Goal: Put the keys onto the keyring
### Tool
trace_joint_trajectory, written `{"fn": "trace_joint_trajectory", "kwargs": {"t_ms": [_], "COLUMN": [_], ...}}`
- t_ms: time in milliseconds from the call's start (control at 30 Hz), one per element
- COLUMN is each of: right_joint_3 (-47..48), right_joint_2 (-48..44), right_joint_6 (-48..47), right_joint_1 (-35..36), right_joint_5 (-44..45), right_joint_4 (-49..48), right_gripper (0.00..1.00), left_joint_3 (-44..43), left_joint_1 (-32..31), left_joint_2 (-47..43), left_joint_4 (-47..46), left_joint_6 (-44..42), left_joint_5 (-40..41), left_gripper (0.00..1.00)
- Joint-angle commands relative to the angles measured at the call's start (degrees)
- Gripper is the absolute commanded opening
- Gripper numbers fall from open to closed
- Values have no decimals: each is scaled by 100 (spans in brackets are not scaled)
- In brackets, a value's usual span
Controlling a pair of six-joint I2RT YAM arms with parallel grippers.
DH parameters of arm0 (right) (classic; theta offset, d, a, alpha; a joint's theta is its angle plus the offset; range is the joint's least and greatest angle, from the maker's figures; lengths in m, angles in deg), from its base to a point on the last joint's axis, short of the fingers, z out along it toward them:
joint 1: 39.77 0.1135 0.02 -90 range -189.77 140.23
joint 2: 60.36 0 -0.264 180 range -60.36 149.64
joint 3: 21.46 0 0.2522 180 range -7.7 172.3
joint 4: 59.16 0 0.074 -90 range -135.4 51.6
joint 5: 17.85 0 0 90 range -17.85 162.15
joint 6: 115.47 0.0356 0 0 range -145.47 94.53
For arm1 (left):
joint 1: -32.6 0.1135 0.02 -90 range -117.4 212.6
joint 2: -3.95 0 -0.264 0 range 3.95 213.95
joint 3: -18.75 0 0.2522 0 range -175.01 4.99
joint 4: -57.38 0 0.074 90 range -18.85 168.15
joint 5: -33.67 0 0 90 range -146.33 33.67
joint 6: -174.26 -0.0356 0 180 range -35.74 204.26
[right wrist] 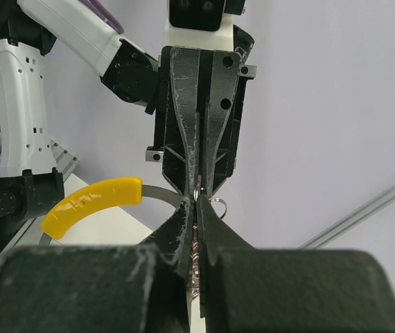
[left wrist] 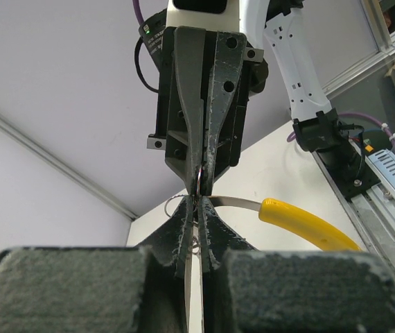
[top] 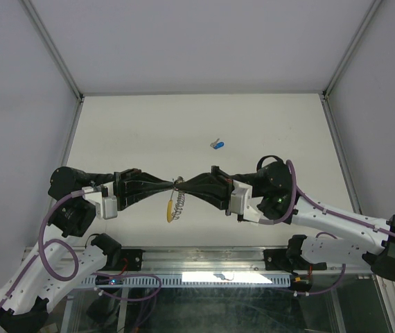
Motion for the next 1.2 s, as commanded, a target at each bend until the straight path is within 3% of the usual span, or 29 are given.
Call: {"fn": "trace_joint_trajectory", "kwargs": {"t_ms": [0,500,833,1167], "right_joint_3": [243,-651,-1681,-2068], "right_joint_2": [30,-211,-40,156], "right_joint_6": [-95,34,402,735], "right_joint_1": [39,39,10,-18], "right_joint_5": [637,2082,2359,2302], "right_joint_4": [209,670,157,-123], "right_gripper": [0,0,0,2], "left_joint_3": [-28,669,1619,1770], "left_joint_1": [-33,-33,-39,-48], "left_joint_2": [-8,68,84,174], "left_joint_4": [-42,384,452,786], "left_joint_6": [-35,-330,-598,-918], "left_joint_5": [-164,188,352,469], "left_gripper": [0,0,0,0]}}
